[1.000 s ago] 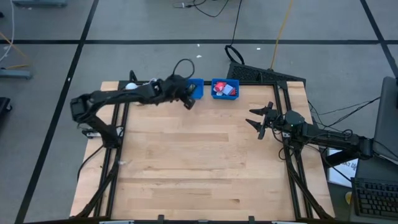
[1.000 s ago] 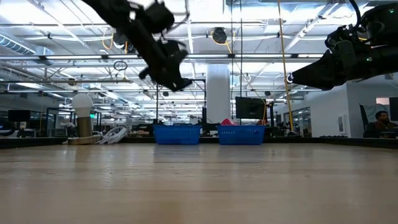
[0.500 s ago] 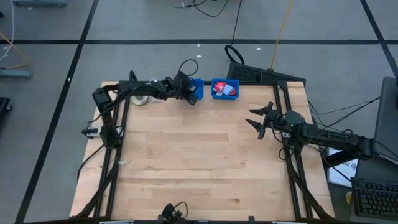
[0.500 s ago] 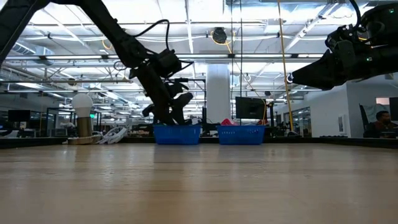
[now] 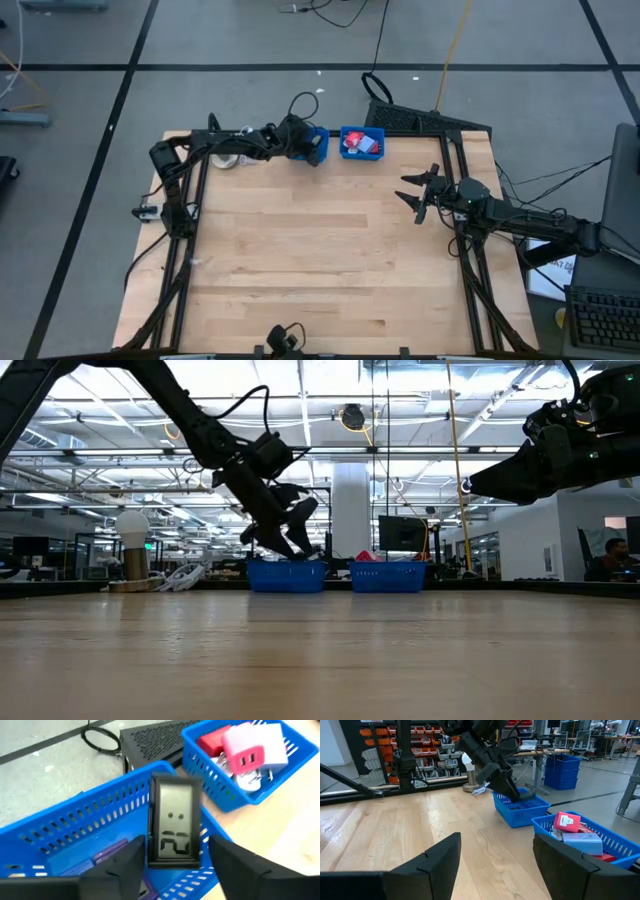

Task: Pick & Place Office items
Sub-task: Put the black digital timer into the left blue bin, then return to Home Position

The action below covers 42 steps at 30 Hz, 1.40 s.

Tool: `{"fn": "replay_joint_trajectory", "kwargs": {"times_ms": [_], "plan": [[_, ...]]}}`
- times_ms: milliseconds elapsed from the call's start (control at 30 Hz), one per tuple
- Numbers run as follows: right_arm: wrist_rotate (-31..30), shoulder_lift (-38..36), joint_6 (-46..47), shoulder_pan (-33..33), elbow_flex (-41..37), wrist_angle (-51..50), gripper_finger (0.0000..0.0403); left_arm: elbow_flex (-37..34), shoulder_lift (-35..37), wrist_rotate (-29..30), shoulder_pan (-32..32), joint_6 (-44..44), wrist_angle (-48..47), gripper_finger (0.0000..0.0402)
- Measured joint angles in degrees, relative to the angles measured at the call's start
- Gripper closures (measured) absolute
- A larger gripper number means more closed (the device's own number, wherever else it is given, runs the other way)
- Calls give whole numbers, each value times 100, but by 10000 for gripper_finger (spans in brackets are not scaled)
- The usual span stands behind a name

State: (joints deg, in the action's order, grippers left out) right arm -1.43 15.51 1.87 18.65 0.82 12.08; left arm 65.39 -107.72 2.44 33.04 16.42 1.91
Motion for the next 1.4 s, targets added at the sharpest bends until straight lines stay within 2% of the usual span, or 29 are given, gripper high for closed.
{"fn": "replay_joint_trajectory", "kwargs": {"times_ms": [133,267,400,500,567,833,933,1100,1233,1400], "plan": [[-2,0,2,-2,0,0,165,9,0,0,-16,20,-20,142],[-2,0,2,-1,-1,0,165,8,6,-2,-22,22,-28,113],[-2,0,0,-2,0,2,165,7,367,-446,23,69,-429,95],[-2,-2,2,0,-2,2,165,9,995,-916,111,-273,-1184,87],[-2,0,2,-2,-1,2,165,9,1510,-1014,144,-576,-1781,83],[-2,-2,1,-2,-1,0,165,9,3838,-445,-126,-1459,-3697,93],[-2,-2,2,-2,0,-2,165,-172,4553,-360,-281,-1398,-4334,98],[-1,-1,0,-2,-1,-2,165,-1367,5714,-390,-586,-1272,-3491,100],[0,0,2,-2,0,-4,165,-2824,6701,-470,-778,-1101,-1922,92],[-1,0,1,-1,0,-7,165,-4454,7736,-973,-939,-961,-132,82]]}}
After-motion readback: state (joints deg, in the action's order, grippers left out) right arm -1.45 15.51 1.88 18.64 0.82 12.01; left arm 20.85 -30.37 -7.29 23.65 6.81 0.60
